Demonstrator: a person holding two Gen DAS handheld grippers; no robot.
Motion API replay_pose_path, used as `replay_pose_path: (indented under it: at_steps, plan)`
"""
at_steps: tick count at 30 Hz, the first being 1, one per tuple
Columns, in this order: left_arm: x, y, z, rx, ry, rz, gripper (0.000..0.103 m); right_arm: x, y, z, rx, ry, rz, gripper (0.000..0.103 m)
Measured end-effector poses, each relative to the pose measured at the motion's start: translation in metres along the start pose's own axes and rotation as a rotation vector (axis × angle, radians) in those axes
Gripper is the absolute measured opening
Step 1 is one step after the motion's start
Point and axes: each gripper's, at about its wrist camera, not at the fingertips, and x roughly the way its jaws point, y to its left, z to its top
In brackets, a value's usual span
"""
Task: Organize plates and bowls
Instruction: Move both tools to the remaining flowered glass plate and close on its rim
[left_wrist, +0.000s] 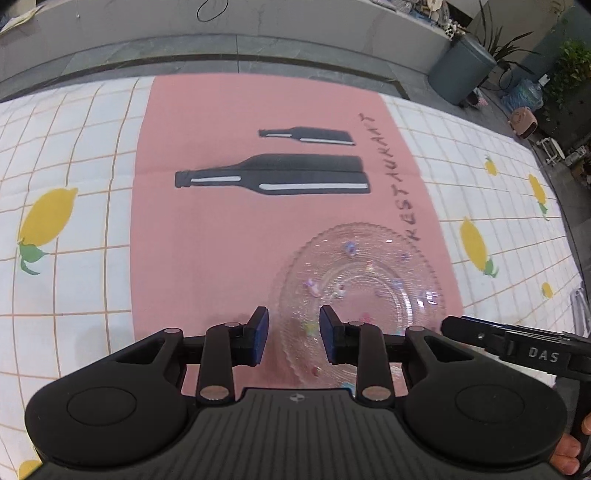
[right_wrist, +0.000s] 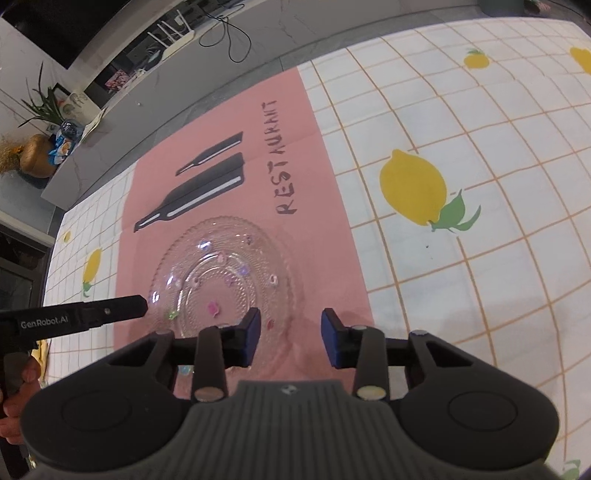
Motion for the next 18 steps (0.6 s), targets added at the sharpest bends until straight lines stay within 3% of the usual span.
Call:
replay_pose_path:
  at_steps: [8,13,18]
  plan:
    - [0.013,0.008,0.001,-0.003,0.020,-0.005,0.035,0.012,-0.003,0.001,0.019,-0.001,0.036,0.030]
    - [0.015,0.004,0.001,0.008,0.031,-0.018,0.018,0.017,-0.003,0.000,0.050,0.022,0.072,0.016]
    - [0.014,0.002,0.002,-0.005,0.030,-0.003,0.014,0.018,-0.007,-0.001,0.088,0.023,0.081,0.007]
